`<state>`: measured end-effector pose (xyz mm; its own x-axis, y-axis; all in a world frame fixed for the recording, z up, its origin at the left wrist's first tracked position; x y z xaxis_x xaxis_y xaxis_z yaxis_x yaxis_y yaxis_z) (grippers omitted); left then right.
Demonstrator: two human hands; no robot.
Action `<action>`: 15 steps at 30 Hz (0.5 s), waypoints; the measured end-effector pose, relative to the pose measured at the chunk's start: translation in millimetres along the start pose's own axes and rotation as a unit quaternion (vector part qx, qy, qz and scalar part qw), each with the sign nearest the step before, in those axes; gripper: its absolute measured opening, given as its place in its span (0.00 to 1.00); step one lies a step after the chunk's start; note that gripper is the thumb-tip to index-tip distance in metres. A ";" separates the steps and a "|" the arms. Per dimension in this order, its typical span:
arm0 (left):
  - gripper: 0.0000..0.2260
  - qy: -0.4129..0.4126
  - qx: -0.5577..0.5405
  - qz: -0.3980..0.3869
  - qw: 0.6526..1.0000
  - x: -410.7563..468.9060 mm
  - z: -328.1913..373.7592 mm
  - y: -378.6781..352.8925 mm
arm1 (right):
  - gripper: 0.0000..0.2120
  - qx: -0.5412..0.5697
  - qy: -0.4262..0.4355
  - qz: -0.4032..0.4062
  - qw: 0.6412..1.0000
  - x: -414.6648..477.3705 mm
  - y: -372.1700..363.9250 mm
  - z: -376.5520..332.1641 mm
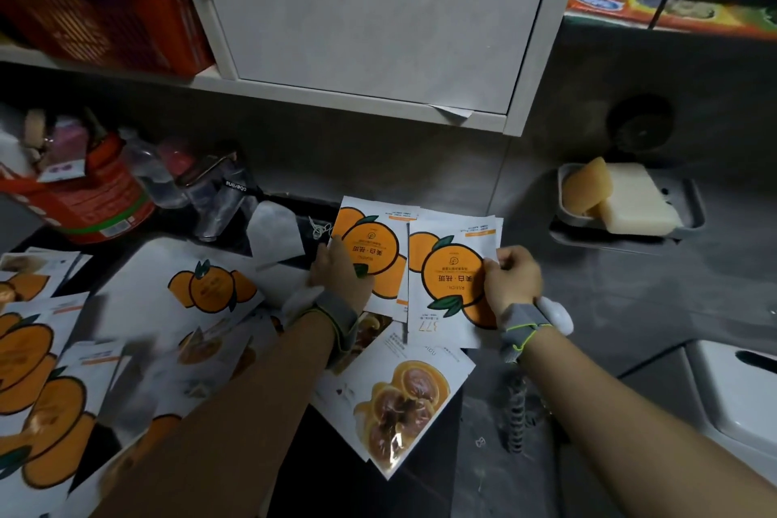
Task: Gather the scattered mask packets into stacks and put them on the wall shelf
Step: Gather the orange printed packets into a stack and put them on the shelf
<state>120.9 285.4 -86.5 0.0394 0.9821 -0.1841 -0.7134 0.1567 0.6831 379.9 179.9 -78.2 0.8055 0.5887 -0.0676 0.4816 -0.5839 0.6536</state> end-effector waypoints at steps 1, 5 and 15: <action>0.38 0.010 0.009 0.011 1.000 1.3 -2.1 2.4 | 0.04 -0.006 0.008 -0.001 1.000 1.4 1.0 -2.0; 0.44 0.080 -0.044 0.039 0.995 8.0 -16.4 15.6 | 0.02 -0.011 0.028 -0.008 1.000 4.7 2.0 -7.1; 0.05 -0.019 -0.229 0.101 0.968 6.2 2.4 70.0 | 0.07 0.039 -0.003 -0.049 0.998 -3.3 -24.6 -12.0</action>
<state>72.9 302.7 -38.2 -0.1130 0.9925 -0.0473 -0.9446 -0.0925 0.3150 361.2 199.1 -85.0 0.7557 0.6415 -0.1323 0.5827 -0.5662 0.5831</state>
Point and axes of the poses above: each hand's wrist, its own x-axis towards the middle knuckle, its own y-axis out of the back of the hand, z = x × y, the point moved 8 cm from there along x, towards the middle knuckle, and after that the axes turned 11 degrees about -x, right-handed, at the moved point
